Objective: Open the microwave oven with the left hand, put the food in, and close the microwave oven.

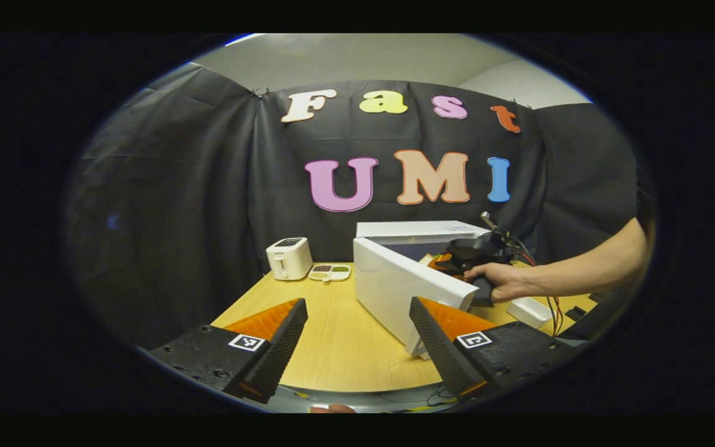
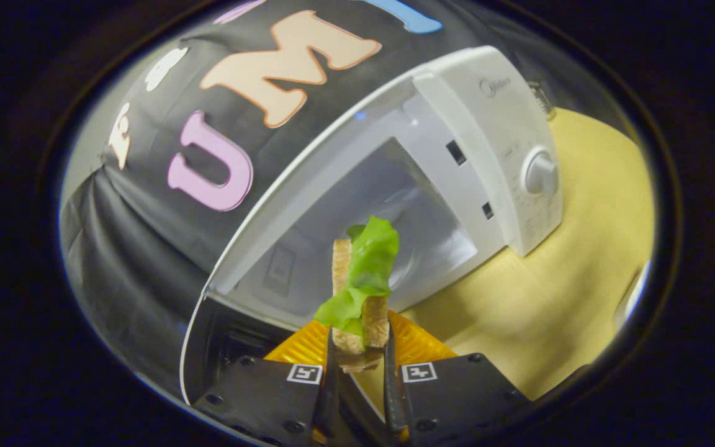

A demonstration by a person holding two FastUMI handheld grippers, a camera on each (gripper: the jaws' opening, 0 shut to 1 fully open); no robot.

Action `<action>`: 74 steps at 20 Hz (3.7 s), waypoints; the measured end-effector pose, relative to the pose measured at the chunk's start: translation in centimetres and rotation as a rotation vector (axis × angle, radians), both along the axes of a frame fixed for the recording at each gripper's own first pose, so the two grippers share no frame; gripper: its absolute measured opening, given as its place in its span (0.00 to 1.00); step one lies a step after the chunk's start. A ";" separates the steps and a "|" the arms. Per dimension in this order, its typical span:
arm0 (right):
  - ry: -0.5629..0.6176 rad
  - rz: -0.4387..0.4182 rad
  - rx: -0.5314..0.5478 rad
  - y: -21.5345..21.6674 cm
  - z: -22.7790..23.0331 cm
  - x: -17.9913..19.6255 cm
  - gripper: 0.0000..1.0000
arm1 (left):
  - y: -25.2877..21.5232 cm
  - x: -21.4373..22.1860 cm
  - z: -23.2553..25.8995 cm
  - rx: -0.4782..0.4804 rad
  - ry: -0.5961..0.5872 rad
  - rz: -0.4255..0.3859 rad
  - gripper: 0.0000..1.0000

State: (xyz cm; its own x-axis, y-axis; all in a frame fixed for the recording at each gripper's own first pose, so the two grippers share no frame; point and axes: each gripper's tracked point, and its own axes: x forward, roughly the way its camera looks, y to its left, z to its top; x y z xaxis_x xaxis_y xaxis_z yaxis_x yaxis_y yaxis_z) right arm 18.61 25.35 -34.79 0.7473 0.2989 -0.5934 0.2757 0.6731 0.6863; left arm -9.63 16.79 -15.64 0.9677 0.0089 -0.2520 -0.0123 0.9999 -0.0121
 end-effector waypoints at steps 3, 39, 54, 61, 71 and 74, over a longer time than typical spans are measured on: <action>-0.005 -0.078 0.024 0.5 -1.1 2.4 0.32 | 0.7 -0.6 -0.5 0.010 0.010 0.021 0.99; -0.246 0.029 -0.389 -4.3 1.3 2.8 0.92 | 1.7 -0.3 -3.1 0.015 0.078 0.056 0.96; -0.660 0.224 -0.648 -13.0 18.3 -9.2 0.91 | -0.2 2.9 -4.4 0.071 0.076 0.006 0.92; -0.762 0.133 -0.742 -19.8 26.1 -10.9 0.91 | -1.4 3.8 -5.4 0.074 0.089 0.025 0.52; -0.797 0.090 -0.775 -24.1 29.9 -13.5 0.91 | -5.5 6.4 -8.0 0.103 0.135 -0.067 0.00; -0.784 0.093 -0.784 -25.2 29.7 -14.0 0.99 | -6.5 6.6 -8.9 0.130 0.155 -0.089 0.00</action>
